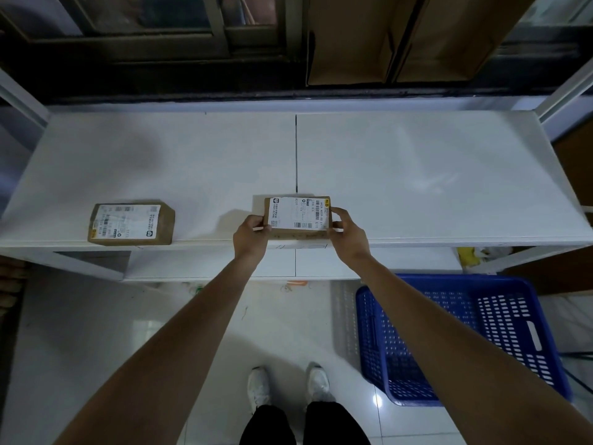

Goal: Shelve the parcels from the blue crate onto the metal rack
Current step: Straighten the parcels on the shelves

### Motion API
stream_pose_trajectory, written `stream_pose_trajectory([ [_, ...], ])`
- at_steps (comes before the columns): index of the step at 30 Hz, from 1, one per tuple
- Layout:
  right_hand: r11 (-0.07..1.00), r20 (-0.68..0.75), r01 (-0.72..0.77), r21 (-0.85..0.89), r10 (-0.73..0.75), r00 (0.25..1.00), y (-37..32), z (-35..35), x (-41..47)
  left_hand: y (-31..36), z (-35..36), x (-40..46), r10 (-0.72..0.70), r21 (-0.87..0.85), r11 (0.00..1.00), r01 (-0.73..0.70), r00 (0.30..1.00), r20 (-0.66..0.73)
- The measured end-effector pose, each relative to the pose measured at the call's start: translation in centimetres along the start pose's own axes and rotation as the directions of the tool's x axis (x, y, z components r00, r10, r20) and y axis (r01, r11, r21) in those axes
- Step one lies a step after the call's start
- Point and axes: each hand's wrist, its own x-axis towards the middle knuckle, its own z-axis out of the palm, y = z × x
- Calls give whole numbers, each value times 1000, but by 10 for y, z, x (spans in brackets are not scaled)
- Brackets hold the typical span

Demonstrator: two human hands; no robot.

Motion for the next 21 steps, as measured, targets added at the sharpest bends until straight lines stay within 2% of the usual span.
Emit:
stream_pose_trajectory([
  [7,999,-8,4,-35,-4,1000,-1,-1,-2,4,-3,-2,-27,17,999,27,1000,-16],
  [14,986,-197,111,-126,-135,971,-36,-10,-13,24,-58,-4,11,65,998,-5,996,-85],
  [18,976,-149,185,-117,-201,968,-83,-2,-16,33,-114,3,73,96,994,-61,989,-127],
  [21,975,-89,210,-77,-217,972,-124,13,-20,32,-162,13,66,62,996,-57,987,-148],
])
